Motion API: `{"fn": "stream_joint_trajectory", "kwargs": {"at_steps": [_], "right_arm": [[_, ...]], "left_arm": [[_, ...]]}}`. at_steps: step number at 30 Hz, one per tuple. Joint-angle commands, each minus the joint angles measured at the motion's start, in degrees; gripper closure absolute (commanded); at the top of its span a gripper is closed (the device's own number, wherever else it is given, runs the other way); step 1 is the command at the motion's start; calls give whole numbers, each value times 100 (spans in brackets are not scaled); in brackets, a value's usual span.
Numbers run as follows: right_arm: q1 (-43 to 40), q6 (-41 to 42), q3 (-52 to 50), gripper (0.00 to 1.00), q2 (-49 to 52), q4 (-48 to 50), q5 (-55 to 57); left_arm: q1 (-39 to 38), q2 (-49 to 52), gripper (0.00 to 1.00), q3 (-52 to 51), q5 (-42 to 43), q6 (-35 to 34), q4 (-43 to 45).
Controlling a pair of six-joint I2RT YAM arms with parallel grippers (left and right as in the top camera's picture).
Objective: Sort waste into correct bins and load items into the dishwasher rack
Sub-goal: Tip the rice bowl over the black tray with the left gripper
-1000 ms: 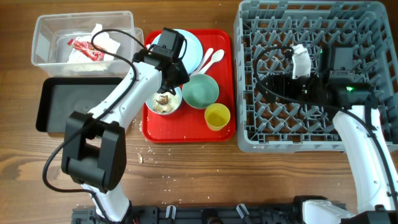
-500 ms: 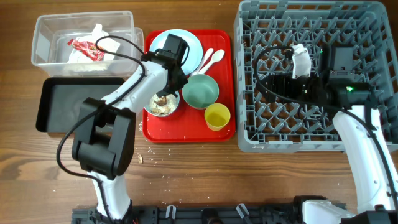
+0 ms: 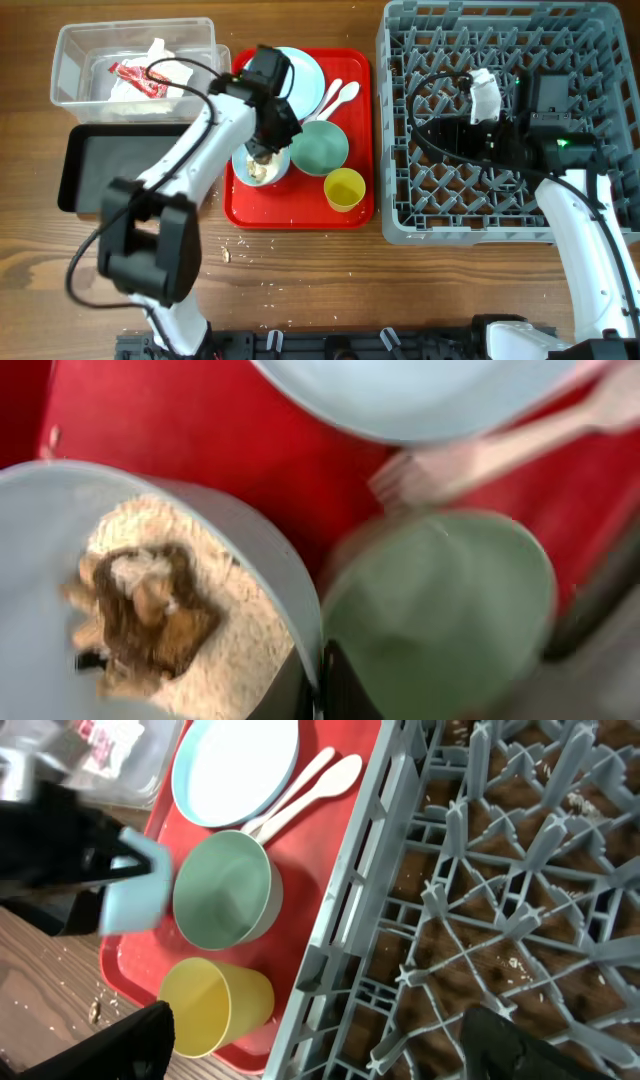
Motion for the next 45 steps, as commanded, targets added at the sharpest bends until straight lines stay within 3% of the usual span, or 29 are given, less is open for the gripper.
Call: {"fn": "stream_joint_trajectory", "kwargs": {"at_steps": [1, 6, 11, 14, 19, 25, 33, 34, 35, 36, 41, 42, 43, 44, 45], "right_arm": [[28, 7, 109, 7, -66, 79, 35], [28, 7, 109, 7, -66, 103, 35], [28, 20, 109, 7, -66, 96, 35], [28, 20, 109, 7, -66, 98, 35], [28, 22, 109, 7, -66, 76, 35], [28, 33, 109, 7, -68, 52, 33], [28, 170, 109, 7, -66, -9, 33], [28, 173, 109, 7, -66, 13, 33], [28, 173, 109, 7, -66, 42, 33], [28, 173, 109, 7, -68, 20, 33], [28, 170, 109, 7, -68, -13, 33], [28, 175, 109, 7, -68, -13, 33], [28, 186, 109, 7, -68, -37, 28], [28, 216, 109, 7, -66, -15, 31], [28, 212, 109, 7, -68, -15, 33]], "left_arm": [[566, -1047, 96, 426, 927, 660, -382], [2337, -1469, 96, 424, 1812, 2159, -1375], [4039, -820, 96, 219, 3770, 3770, -1425], [5012, -11, 96, 136, 4977, 4269, -1373], [5858, 992, 96, 136, 6651, 4380, -1484], [6142, 1043, 96, 138, 8358, 4376, -1486], [6496, 1043, 96, 138, 8362, 4271, -1517], [6542, 1075, 96, 138, 8225, 4127, -881], [6592, 1113, 96, 138, 7866, 3294, -756], [6592, 1117, 96, 138, 7947, 3171, -1025], [6575, 1117, 96, 138, 7617, 3294, -1054], [6553, 1099, 96, 138, 7748, 3346, -1851], [6483, 964, 96, 138, 8142, 4813, -2686], [6481, 922, 96, 140, 8008, 5222, -2496], [6478, 925, 96, 138, 7608, 4996, -2487]]}}
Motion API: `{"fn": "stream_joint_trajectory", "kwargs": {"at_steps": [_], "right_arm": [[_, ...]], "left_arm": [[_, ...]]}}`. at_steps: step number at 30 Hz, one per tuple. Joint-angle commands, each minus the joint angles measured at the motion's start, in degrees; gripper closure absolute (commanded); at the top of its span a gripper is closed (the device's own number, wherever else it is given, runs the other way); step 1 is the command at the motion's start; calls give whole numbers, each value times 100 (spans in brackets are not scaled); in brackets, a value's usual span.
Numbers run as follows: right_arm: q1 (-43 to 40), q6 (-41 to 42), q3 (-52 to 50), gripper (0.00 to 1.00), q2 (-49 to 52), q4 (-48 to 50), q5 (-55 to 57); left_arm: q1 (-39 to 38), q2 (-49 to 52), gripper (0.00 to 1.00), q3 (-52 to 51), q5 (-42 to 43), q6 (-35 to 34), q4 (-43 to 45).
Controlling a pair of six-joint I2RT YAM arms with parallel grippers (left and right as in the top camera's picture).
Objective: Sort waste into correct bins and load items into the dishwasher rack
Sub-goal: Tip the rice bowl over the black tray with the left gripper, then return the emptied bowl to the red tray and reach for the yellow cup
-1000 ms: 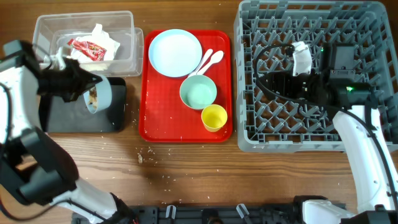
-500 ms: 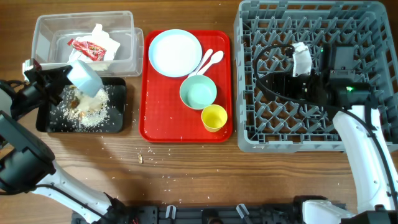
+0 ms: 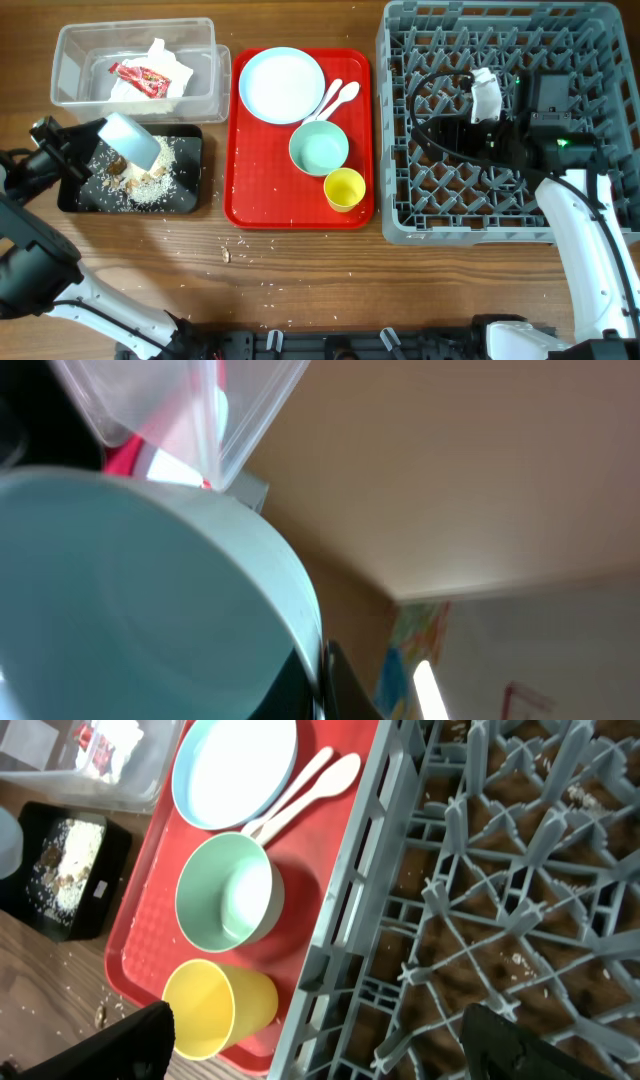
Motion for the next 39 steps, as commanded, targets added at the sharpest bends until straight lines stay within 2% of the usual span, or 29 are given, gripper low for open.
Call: {"fn": "stream_joint_trajectory", "kwargs": {"at_steps": [1, 3, 5, 7, 9, 10, 11, 13, 16, 19, 21, 24, 25, 26, 28, 32, 35, 37, 39], "right_arm": [[28, 68, 105, 7, -63, -11, 31], [28, 63, 105, 7, -63, -9, 31], [28, 68, 105, 7, -63, 4, 31], [28, 66, 105, 7, -63, 15, 31], [28, 68, 105, 7, -63, 15, 31], [28, 68, 105, 7, -63, 13, 31], [28, 68, 105, 7, -63, 13, 33], [28, 68, 105, 7, -63, 13, 33], [28, 70, 105, 7, -61, 11, 33], [28, 70, 105, 7, -61, 11, 33], [28, 70, 105, 7, -63, -7, 33], [28, 63, 105, 7, -61, -9, 35], [28, 61, 105, 7, -61, -9, 35], [28, 50, 105, 7, -61, -9, 35], [28, 44, 105, 7, -61, -7, 35], [28, 17, 105, 7, -61, -4, 37], [28, 20, 105, 6, -61, 7, 61], [28, 22, 105, 6, -61, 17, 61], [28, 22, 105, 6, -61, -4, 61]], "left_arm": [[-79, -142, 96, 7, -269, 885, -306], [-166, -258, 96, 9, -190, 1552, -1008], [-494, -597, 96, 7, -197, 2852, -1882], [-1078, -1051, 96, 9, -529, 2850, -1657], [-1827, -1292, 96, 9, -1019, 2791, -1045], [-2124, -1294, 96, 9, -1305, 2559, -809], [-2494, -1279, 96, 7, -1792, 2031, -433], [-3338, -1276, 96, 7, -3438, 551, 518], [-4562, -1276, 96, 7, -5119, -431, 1274], [-5532, -1239, 96, 7, -6559, -1432, 1506], [-6094, -1082, 96, 7, -7058, -1775, 1504], [-6496, -896, 96, 7, -7156, -2009, 1528], [-6614, -855, 94, 7, -7156, -2006, 1515], [-6704, -841, 77, 7, -7154, -2006, 1488], [-6798, -841, 58, 7, -7152, -2004, 1484], [-6835, -1078, 50, 269, -6887, -1956, 1534], [-7193, -1394, 32, 354, -6647, -1351, 1749], [-7506, -1335, 30, 284, -6638, -719, 1871], [-7750, -1126, 30, 168, -6800, -603, 2041]]}}
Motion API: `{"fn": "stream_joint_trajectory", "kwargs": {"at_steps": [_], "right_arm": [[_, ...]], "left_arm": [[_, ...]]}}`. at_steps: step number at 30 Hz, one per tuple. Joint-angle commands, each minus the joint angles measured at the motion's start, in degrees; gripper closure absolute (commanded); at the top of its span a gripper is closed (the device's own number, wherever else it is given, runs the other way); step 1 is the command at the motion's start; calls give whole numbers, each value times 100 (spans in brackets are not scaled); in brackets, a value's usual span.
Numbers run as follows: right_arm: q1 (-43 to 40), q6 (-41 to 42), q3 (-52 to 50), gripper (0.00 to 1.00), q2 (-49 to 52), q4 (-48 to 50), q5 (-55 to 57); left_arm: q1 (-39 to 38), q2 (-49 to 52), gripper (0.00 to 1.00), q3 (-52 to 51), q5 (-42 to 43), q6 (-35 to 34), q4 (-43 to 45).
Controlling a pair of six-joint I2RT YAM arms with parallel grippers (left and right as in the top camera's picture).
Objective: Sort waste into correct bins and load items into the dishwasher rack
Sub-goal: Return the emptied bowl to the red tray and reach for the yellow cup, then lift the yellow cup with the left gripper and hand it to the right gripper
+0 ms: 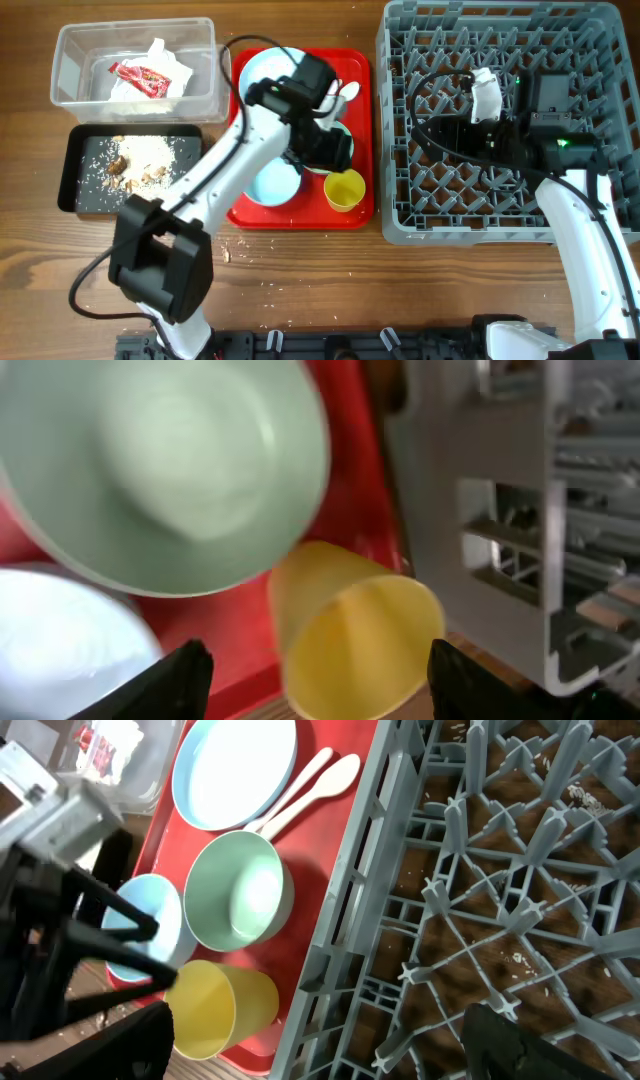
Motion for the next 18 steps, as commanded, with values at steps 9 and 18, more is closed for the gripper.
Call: {"fn": "stream_joint_trajectory", "kwargs": {"at_steps": [9, 18], "right_arm": [[31, -2, 101, 6, -61, -20, 208], [31, 4, 101, 6, -61, -9, 201]], "left_arm": [[-315, 581, 58, -227, -321, 420, 142], [-367, 522, 96, -219, -9, 116, 160]]}}
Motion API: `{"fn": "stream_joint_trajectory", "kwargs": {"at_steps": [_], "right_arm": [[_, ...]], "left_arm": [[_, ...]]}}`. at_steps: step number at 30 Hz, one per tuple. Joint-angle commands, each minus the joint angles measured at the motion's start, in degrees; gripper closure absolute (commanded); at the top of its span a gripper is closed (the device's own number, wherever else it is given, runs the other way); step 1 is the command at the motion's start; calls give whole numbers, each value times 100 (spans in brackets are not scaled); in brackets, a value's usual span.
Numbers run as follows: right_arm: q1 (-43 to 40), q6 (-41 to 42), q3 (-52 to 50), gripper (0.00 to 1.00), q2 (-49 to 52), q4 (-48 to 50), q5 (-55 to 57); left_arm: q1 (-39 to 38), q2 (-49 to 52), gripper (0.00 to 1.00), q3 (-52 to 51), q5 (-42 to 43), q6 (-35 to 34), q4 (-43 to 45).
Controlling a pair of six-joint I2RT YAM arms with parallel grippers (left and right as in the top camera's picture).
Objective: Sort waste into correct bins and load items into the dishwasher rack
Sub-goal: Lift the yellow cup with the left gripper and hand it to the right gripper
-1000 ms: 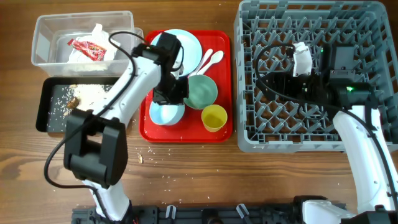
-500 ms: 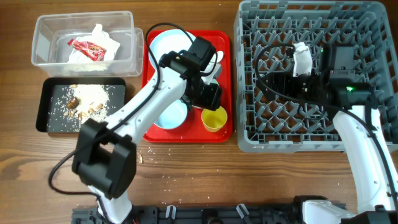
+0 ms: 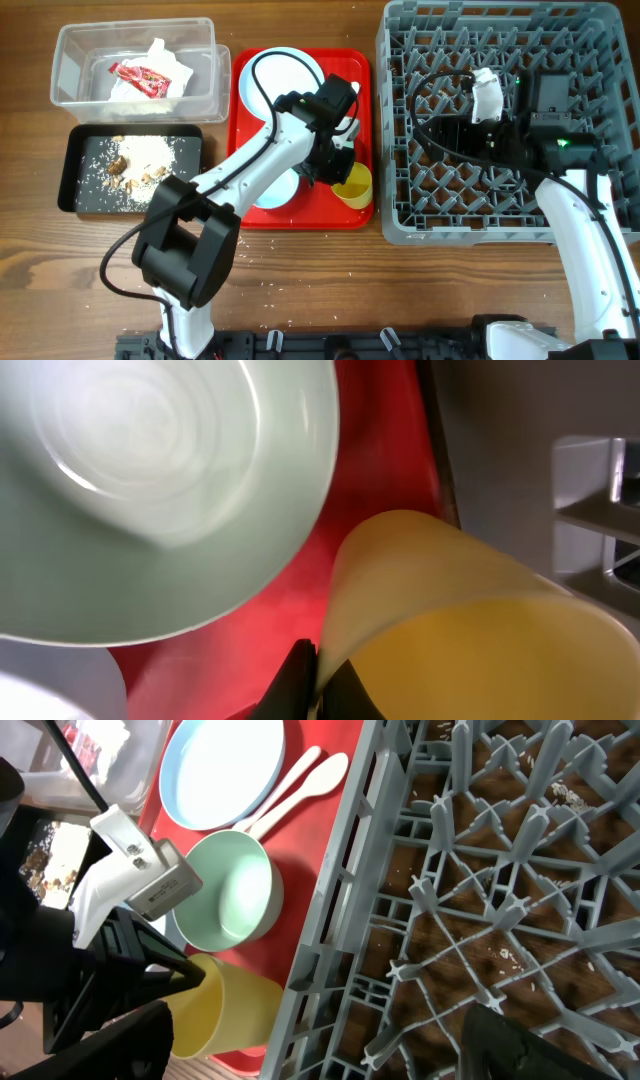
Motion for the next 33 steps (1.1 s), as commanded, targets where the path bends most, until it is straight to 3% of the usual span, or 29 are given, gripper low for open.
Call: {"fn": "stream_joint_trajectory", "kwargs": {"at_steps": [1, 7, 9, 14, 17, 24, 33], "right_arm": [[31, 7, 101, 6, -61, 2, 39], [31, 52, 101, 6, -61, 363, -1493], [31, 236, 94, 6, -46, 721, -2450], [31, 494, 87, 6, 120, 2068, -4675], [33, 802, 87, 6, 208, 2721, -5379], [448, 769, 87, 8, 234, 2887, -5372], [879, 949, 87, 23, 234, 3366, -5049]], "left_arm": [[168, -114, 96, -13, 553, -168, -61], [1394, -979, 96, 127, 3567, -166, 81], [1919, -1182, 96, 125, 5042, -164, 358], [2133, -1193, 96, 125, 6627, -166, 684], [2151, -1193, 96, 125, 6992, -168, 717], [2151, -1193, 96, 125, 7281, -170, 874], [2144, -1193, 96, 125, 7278, -170, 866]]}}
